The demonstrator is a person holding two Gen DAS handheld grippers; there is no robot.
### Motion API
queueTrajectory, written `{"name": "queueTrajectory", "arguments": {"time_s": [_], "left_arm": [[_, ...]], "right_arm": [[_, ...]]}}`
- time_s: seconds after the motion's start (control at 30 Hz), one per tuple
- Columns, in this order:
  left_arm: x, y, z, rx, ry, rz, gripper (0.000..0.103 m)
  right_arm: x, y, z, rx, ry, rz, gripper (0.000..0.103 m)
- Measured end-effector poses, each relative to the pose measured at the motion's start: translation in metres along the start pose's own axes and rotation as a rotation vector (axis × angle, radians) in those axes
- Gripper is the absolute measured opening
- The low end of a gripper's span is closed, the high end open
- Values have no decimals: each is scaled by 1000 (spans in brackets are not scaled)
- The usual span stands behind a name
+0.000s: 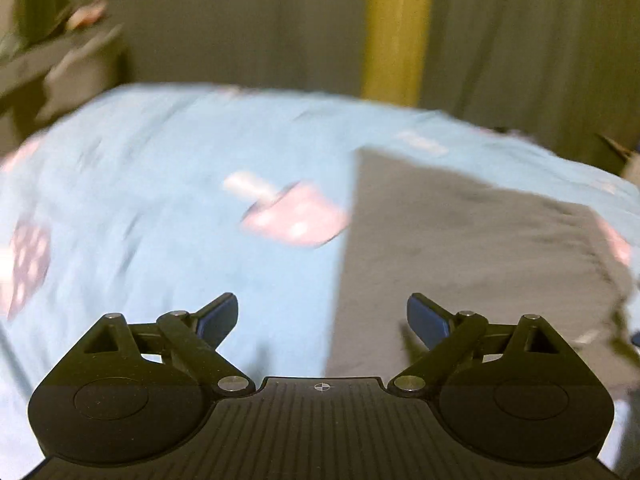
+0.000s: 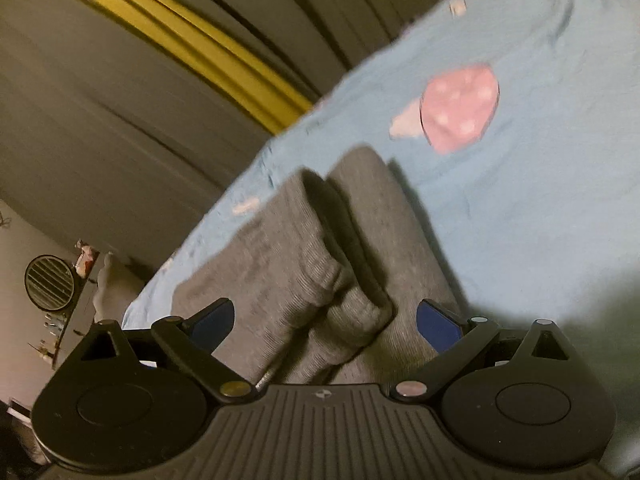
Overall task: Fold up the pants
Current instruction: 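Grasp the waistband end with the right gripper and lift it up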
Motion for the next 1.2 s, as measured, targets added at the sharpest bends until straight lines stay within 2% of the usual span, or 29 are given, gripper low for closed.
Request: {"name": "queueTrajectory", "arguments": {"time_s": [0.03,0.1,0.13,0.23,0.37,0.5,0.53,0.57,0.6,0.63,0.73,0.8,0.83,0.9,0.93,0.97,1.03,1.13,1.2], "left_arm": [[9,-7,5,18,0,-32,95],[17,-16,20,108,12,-83,95],[19,-18,25,137,15,-105,95],[23,-17,29,140,5,-137,95],[23,-21,26,150,-12,-163,95],[23,-24,29,168,-29,-191,95],[24,-23,31,171,-29,-199,95],[24,-23,32,176,-29,-204,95],[24,-23,34,180,-28,-207,95],[24,-24,34,184,-29,-211,95],[26,-25,34,190,-37,-231,95],[27,-25,34,194,-42,-243,95],[27,-25,34,196,-41,-246,95],[26,-25,33,196,-39,-242,95],[25,-25,34,196,-37,-240,95],[25,-25,34,195,-35,-240,95],[25,-26,35,200,-31,-242,95],[27,-27,36,210,-35,-254,95],[27,-27,37,214,-39,-263,95]], "right_arm": [[-2,0,4,9,11,24,87],[-3,2,10,17,6,27,78],[-4,2,14,24,2,28,69],[-12,5,19,43,-10,67,69],[-17,9,27,95,24,127,84],[-27,14,40,120,58,226,86],[-27,15,43,129,67,238,85],[-24,16,45,138,77,233,76],[-21,19,46,150,72,212,66],[-17,20,46,156,72,186,47],[-10,24,46,170,108,172,48],[-15,22,50,198,109,197,56],[-17,20,54,214,115,226,64],[-21,20,65,237,131,270,67],[-21,20,71,241,132,287,67],[-20,21,74,237,134,298,56],[-16,21,78,228,103,269,46],[0,20,73,199,48,142,41],[16,22,64,177,52,97,39]]}}
Point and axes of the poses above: each gripper's, at about its wrist camera, not at the fingertips, and z roughly the way its jaws point, x to its left, y to its top, the point moved 10 cm from there along z, roughly the way its jaws point, and after that the axes turned 9 degrees about y, right-handed, at the moved point
